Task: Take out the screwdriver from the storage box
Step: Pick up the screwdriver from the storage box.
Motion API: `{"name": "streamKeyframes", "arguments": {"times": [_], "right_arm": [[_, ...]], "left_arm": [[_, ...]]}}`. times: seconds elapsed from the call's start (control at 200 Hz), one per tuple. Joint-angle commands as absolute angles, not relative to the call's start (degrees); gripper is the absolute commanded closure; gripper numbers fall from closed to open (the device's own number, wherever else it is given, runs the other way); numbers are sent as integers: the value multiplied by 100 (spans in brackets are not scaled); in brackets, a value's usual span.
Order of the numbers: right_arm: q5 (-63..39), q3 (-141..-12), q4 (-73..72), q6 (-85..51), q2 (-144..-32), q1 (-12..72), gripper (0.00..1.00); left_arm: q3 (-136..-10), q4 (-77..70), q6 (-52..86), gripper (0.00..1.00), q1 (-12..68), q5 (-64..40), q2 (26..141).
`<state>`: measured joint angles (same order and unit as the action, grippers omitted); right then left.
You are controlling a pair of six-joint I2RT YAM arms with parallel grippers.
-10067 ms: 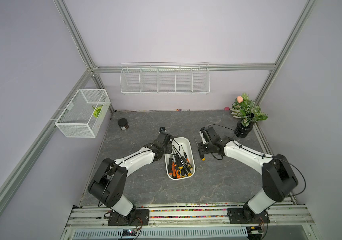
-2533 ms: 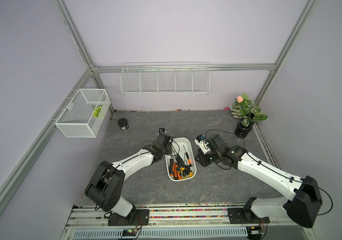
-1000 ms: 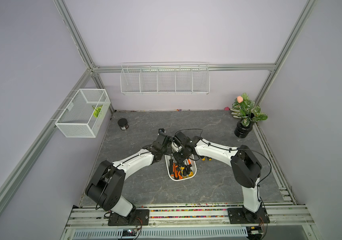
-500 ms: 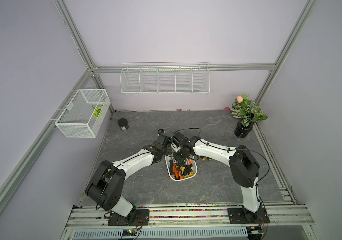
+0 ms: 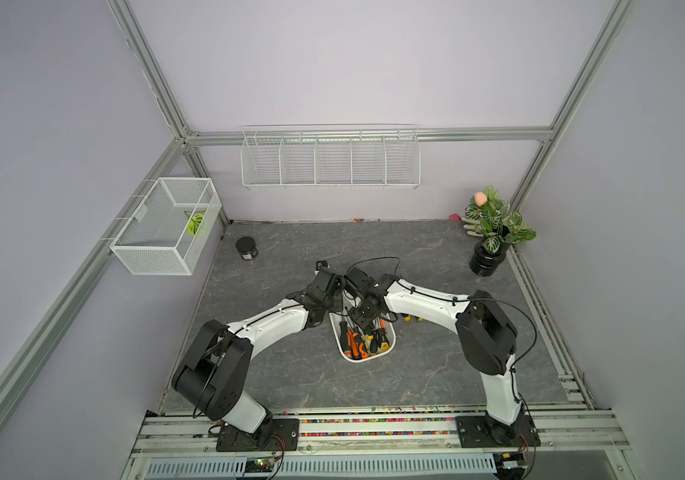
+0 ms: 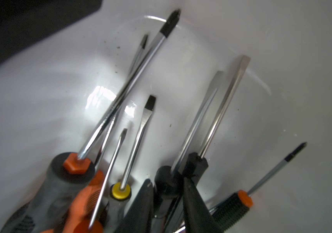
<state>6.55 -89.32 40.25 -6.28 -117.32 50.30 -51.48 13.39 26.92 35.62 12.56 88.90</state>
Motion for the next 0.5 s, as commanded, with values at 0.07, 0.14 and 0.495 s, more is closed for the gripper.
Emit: {"name": "streamKeyframes", "arguments": {"times": [0.07, 0.14, 0.495], "right_arm": [[423, -8740, 4678, -448, -12086, 5071, 72], [168, -8695, 4641, -472, -12035, 5061, 73], [-202, -8518, 4627, -492, -11947, 4970, 74]], "left_arm": [[-5181, 1021, 2663, 100, 3597, 1177, 8842], [-5182, 1038, 2663, 100, 3598, 1202, 8840], [-5177, 1040, 2686, 100, 3595, 1221, 8855]]}}
